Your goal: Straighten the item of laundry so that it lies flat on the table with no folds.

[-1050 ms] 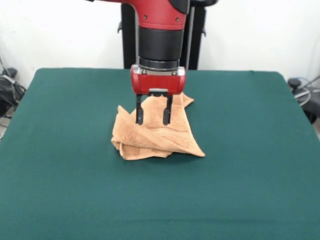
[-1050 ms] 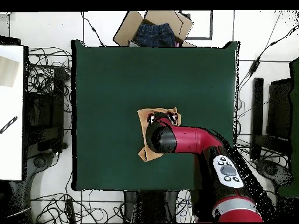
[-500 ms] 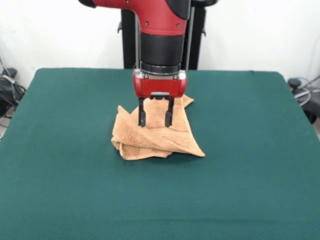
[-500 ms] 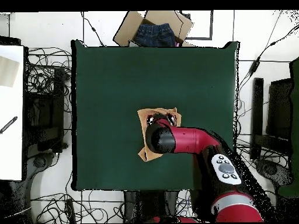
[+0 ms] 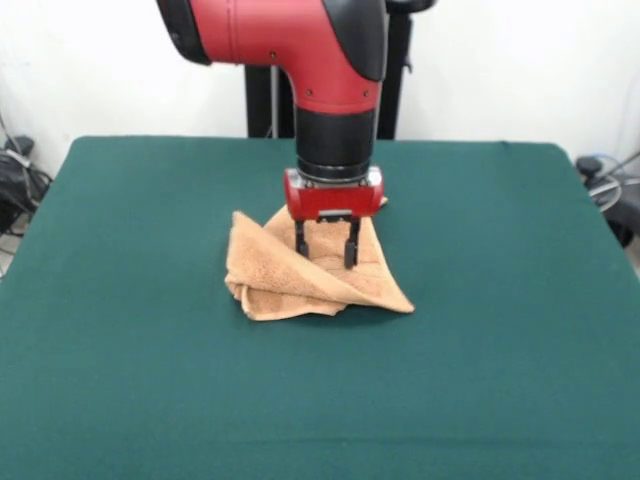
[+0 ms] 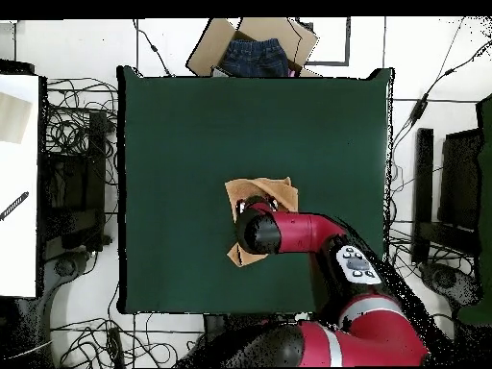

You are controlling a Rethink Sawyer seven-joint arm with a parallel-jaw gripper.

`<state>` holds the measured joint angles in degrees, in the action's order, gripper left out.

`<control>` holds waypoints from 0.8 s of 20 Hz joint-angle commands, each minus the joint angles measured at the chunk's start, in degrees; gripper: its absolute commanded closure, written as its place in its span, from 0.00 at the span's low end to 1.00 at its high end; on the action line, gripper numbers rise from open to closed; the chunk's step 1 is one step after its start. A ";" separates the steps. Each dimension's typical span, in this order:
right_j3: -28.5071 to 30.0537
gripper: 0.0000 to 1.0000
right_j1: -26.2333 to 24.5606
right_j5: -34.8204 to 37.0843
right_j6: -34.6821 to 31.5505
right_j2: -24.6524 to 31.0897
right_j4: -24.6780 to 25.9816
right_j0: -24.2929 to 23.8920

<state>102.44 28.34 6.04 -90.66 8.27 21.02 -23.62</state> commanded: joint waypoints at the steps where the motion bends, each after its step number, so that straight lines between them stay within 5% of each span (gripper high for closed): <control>1: -3.71 0.00 -4.63 -0.65 -3.16 4.29 3.08 2.01; 16: -6.19 0.00 -5.25 3.48 0.23 8.73 2.73 -0.37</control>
<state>100.90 26.53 6.09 -90.66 8.67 21.03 -23.60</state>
